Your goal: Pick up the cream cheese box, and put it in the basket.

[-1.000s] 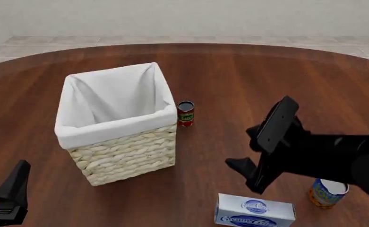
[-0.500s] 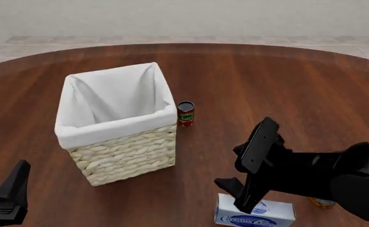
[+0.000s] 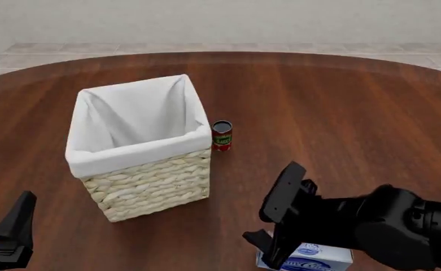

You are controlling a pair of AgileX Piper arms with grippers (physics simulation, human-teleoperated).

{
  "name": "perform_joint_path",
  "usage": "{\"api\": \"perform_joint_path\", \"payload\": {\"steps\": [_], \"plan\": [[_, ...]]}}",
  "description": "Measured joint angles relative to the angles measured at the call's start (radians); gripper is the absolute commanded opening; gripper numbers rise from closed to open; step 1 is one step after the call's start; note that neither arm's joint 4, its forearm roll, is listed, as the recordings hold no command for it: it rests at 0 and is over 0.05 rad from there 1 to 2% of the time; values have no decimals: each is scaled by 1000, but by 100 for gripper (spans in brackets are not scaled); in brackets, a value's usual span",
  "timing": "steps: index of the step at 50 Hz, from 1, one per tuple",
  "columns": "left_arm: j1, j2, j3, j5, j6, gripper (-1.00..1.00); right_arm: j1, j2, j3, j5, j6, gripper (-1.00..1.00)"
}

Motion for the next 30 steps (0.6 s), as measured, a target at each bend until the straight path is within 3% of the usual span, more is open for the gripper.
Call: {"api": "perform_joint_path", "payload": {"steps": [19,30], "plan": [[0,0,0,0,0,100,39,87,39,-65,22,100],[0,0,0,0,0,100,10,98,83,-97,4,100]]}}
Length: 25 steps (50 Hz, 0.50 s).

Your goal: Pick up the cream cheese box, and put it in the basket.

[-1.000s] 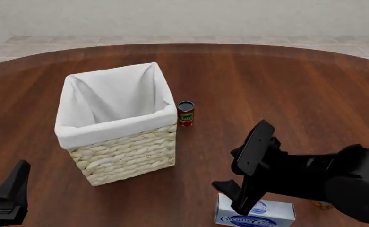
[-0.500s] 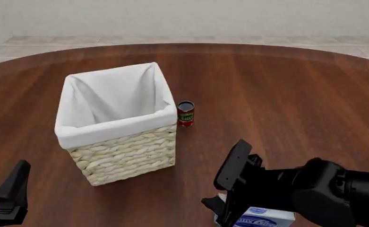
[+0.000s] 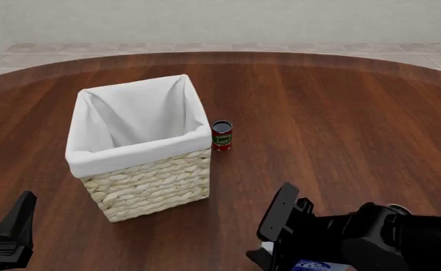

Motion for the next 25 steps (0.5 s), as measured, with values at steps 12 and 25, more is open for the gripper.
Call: {"api": "perform_joint_path", "payload": {"steps": [12,25], "plan": [[0,0,0,0,0,100,-42,-23,48,-18,-23,100],[0,0,0,0,0,100,-48,-6,63,-41,-32,100]]}}
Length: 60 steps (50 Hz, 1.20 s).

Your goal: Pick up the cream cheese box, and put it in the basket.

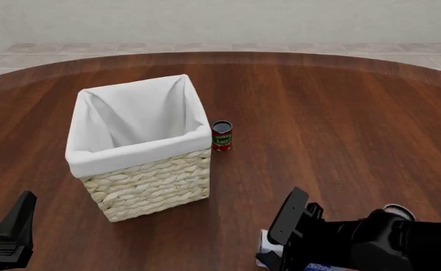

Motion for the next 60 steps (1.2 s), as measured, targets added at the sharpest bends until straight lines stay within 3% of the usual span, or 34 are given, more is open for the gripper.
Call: {"api": "perform_joint_path", "payload": {"steps": [20,21,34,60], "plan": [[0,0,0,0,0,100,-22,71,1,-57,6,100],[0,0,0,0,0,100,-22,74,1,-59,6,-100],[0,0,0,0,0,100,-38,75,16,-76,3,-100],[0,0,0,0,0,100,-172,-139,87,-77,-153,-100]]}}
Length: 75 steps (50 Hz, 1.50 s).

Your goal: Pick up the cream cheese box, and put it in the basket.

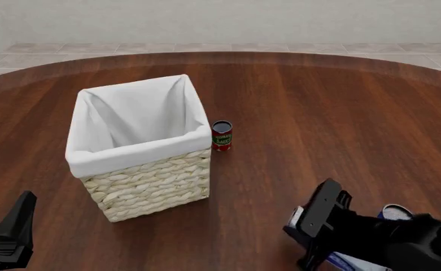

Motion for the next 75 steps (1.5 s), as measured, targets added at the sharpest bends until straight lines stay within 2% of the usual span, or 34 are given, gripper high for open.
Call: {"api": "perform_joint_path", "payload": {"steps": [14,42,75], "plan": [[0,0,0,0,0,100,-29,-112,-7,30,-30,-100],[0,0,0,0,0,100,-32,-245,-55,104,-29,-100],[0,0,0,0,0,100,-31,-399,-132,216,-59,-100]]}}
